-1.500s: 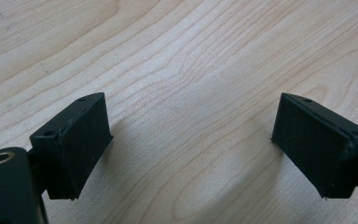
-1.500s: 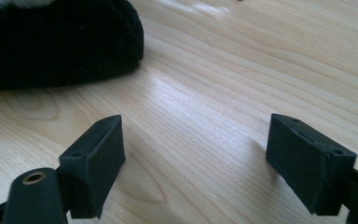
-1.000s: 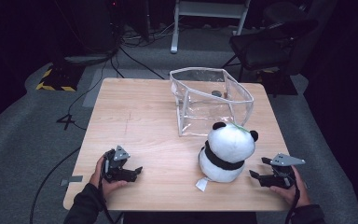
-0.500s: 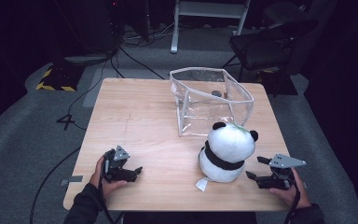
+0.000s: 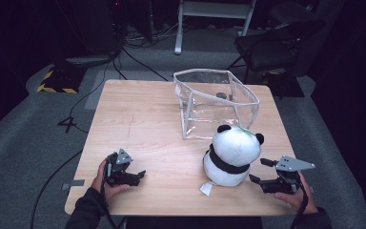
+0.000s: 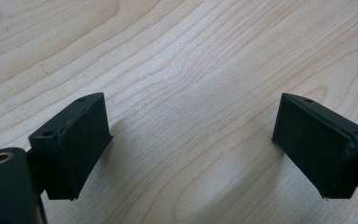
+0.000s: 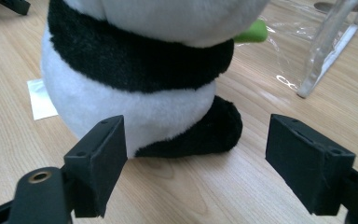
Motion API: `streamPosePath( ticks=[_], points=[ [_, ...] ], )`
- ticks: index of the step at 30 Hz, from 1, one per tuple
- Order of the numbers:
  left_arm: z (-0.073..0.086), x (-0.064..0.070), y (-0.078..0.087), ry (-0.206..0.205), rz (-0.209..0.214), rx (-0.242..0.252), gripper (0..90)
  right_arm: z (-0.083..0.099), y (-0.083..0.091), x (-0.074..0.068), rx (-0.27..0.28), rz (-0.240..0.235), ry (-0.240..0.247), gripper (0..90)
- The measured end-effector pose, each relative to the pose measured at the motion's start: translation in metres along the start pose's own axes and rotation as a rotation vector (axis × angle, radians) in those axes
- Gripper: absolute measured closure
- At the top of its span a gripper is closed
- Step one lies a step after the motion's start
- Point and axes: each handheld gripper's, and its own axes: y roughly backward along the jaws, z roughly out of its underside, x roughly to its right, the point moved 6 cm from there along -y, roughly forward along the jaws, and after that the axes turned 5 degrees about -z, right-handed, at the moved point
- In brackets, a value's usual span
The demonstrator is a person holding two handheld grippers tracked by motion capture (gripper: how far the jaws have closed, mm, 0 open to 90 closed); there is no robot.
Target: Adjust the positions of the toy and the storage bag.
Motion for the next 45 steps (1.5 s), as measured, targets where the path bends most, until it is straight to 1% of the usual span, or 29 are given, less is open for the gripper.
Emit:
streamPosePath(
  ticks=[9,12,14,21,23,24,34,37,40,45],
  points=[
    [0.0,0.0,0.0,0.0,0.0,0.0,11.0,-0.005,0.001,-0.005,0.015,-0.021,0.007,20.7],
    [0.0,0.0,0.0,0.0,0.0,0.0,11.0,-0.006,0.001,-0.006,0.014,-0.021,0.008,20.7],
    [0.0,0.0,0.0,0.0,0.0,0.0,11.0,-0.009,0.002,-0.008,0.024,-0.031,0.01,20.7],
    [0.0,0.0,0.0,0.0,0.0,0.0,11.0,-0.017,0.003,-0.012,0.042,-0.041,0.011,20.7],
    [0.0,0.0,0.0,0.0,0.0,0.0,11.0,-0.02,0.002,-0.014,0.052,-0.049,0.013,20.6],
    [0.0,0.0,0.0,0.003,0.002,0.0,11.0,-0.023,0.0,-0.017,0.052,-0.062,0.02,20.3],
    [0.0,0.0,0.0,0.0,0.0,0.0,11.0,-0.029,-0.009,-0.02,0.041,-0.067,0.035,19.4],
    [0.0,0.0,0.0,0.0,0.0,0.0,11.0,-0.033,-0.011,-0.021,0.041,-0.056,0.02,18.9],
    [0.0,0.0,0.0,0.0,0.0,0.0,11.0,-0.037,-0.015,-0.023,0.044,-0.061,0.02,17.9],
    [0.0,0.0,0.0,0.0,0.0,0.0,11.0,-0.039,-0.019,-0.021,0.052,-0.066,-0.002,16.8]
  ],
)
